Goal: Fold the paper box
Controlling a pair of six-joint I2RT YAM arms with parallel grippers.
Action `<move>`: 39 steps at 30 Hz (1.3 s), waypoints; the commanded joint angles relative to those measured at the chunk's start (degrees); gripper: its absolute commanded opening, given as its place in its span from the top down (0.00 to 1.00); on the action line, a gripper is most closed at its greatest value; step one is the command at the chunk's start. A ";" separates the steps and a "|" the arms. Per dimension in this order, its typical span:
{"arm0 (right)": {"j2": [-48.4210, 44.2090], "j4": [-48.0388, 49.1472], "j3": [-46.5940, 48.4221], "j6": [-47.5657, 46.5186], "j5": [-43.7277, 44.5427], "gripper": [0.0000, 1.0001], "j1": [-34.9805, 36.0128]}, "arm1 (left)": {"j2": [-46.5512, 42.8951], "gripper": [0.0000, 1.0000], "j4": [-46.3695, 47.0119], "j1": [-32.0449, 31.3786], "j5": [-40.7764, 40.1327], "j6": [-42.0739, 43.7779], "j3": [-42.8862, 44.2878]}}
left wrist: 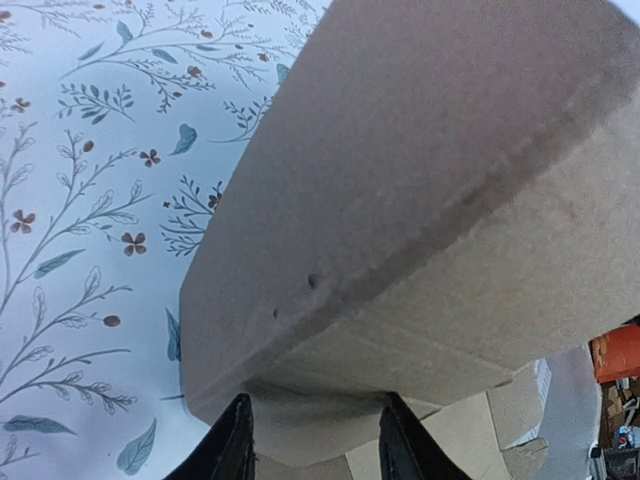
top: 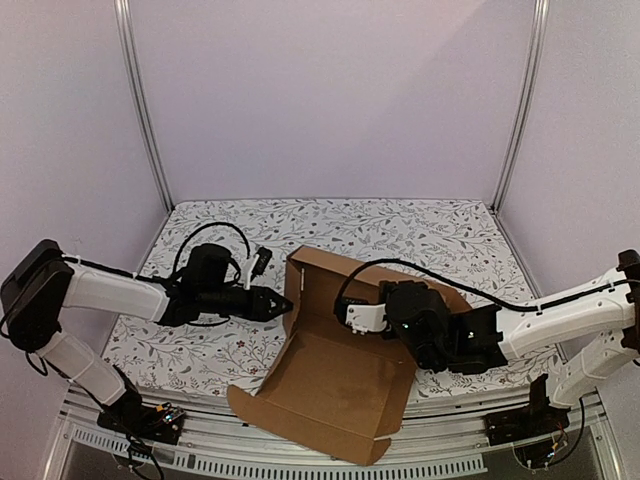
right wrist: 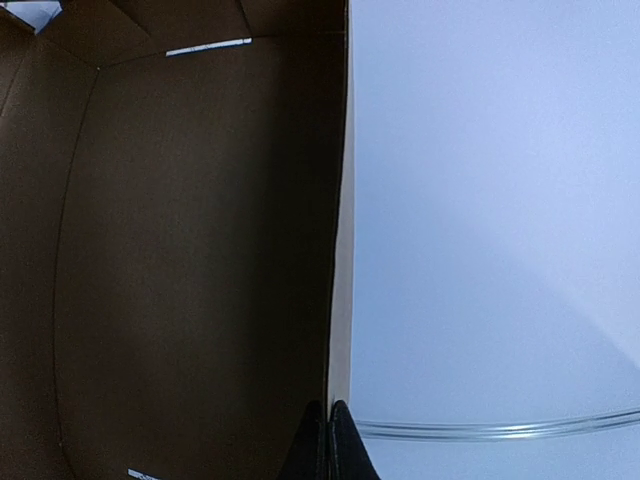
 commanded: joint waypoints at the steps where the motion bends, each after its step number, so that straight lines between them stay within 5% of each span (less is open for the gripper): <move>1: -0.26 -5.35 0.11 2.91 -3.46 1.00 1.95 | 2.73 0.58 2.91 -1.14 -4.44 1.12 0.42; 39: -0.20 -7.95 1.36 5.82 -3.81 1.00 5.13 | 16.52 0.59 19.64 -3.89 -14.55 1.75 5.54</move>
